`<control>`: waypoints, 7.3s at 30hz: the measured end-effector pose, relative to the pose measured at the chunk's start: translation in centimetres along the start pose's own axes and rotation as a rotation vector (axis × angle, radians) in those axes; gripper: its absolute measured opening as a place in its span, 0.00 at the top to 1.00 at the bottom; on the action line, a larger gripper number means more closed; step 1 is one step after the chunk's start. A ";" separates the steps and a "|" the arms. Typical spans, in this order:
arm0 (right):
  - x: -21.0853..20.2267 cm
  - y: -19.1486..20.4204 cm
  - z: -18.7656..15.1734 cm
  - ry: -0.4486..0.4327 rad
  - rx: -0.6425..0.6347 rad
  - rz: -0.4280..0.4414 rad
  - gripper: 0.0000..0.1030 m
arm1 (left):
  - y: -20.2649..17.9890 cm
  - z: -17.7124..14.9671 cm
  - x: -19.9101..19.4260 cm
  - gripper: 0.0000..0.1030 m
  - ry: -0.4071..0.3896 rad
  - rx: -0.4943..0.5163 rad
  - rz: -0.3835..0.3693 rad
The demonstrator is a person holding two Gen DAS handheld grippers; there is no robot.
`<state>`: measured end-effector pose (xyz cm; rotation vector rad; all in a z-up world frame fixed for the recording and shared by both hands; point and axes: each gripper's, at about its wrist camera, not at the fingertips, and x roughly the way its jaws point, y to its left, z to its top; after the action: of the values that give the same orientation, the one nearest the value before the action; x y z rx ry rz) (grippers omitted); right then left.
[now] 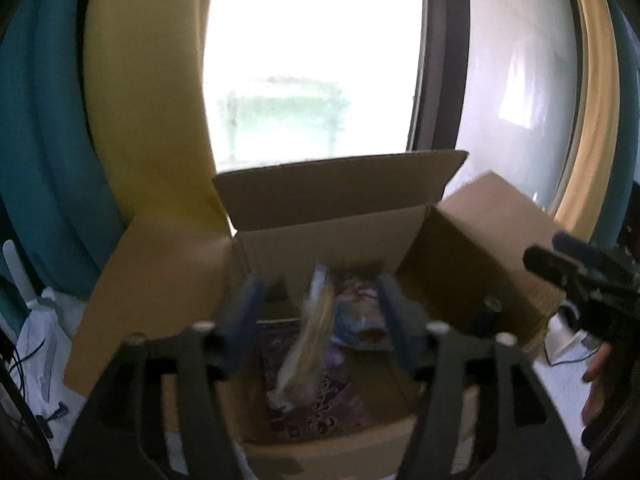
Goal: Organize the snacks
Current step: 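Lift both items into the cardboard box and open both tools, then grasp small biscuit bag with left tool while right tool grasps blue candy packet, then lower both held snacks into the cardboard box and open both tools, then move both tools back toward the remaining biscuit bags on the table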
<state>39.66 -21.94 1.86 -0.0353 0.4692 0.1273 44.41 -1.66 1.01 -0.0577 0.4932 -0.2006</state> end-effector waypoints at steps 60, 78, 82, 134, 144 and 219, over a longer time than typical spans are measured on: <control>-11.9 1.6 -15.9 0.184 -0.060 -0.032 0.23 | -1.4 -19.2 -14.2 0.21 0.174 -0.060 0.025; -9.6 -4.1 -23.9 0.368 0.081 -0.063 0.23 | 0.8 -23.6 -9.9 0.21 0.370 -0.006 0.127; -9.2 -5.4 -24.3 0.384 0.140 -0.027 0.23 | 0.8 -24.3 -8.2 0.20 0.435 0.045 0.126; -7.3 0.1 -7.5 0.114 -0.072 0.087 0.65 | -1.2 -9.6 -10.6 0.53 0.072 0.103 0.034; -5.2 1.3 -4.0 0.063 -0.088 0.091 0.65 | -1.3 -6.4 -8.2 0.53 0.015 0.123 0.006; -7.9 2.4 -5.1 0.040 -0.074 0.027 0.20 | -2.1 -6.4 -11.6 0.09 -0.046 0.051 -0.032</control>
<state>30.06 -20.81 0.91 -0.1043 0.5046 0.1710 31.01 -1.37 0.99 -0.0208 0.4409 -0.2429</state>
